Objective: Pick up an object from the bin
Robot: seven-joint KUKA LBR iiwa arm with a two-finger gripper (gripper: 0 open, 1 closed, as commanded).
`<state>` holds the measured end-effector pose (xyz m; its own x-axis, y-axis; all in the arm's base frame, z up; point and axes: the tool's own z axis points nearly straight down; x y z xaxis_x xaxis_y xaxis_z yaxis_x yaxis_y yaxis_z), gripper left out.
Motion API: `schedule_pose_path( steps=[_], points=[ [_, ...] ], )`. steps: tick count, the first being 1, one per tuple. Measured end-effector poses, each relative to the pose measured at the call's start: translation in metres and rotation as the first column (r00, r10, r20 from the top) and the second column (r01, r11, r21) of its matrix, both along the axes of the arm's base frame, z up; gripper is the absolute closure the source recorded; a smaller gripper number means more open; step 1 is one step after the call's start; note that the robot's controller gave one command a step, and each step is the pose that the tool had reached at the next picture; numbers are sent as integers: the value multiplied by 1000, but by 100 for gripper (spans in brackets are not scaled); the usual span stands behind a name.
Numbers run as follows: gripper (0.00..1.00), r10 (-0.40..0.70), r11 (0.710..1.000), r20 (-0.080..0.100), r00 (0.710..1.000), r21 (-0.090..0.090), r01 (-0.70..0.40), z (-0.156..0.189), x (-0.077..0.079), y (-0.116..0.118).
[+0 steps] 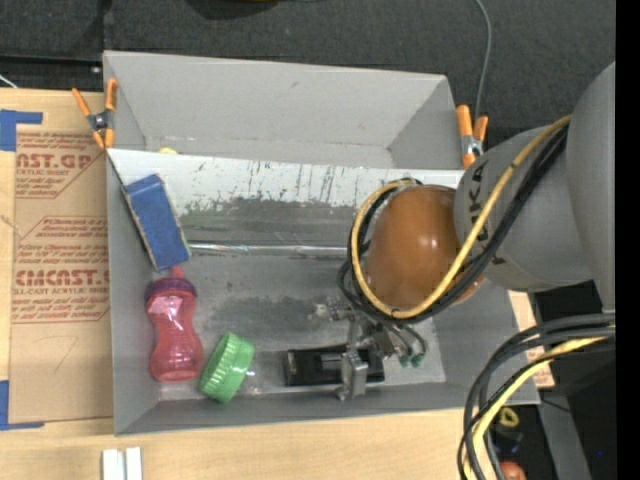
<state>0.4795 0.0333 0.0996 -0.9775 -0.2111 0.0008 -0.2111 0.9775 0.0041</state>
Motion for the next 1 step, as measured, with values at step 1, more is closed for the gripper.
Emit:
schedule_pose_path(
  steps=[1],
  points=[
    [0,133,991,24,991,-5,-133,-28,6,-2]
  ],
)
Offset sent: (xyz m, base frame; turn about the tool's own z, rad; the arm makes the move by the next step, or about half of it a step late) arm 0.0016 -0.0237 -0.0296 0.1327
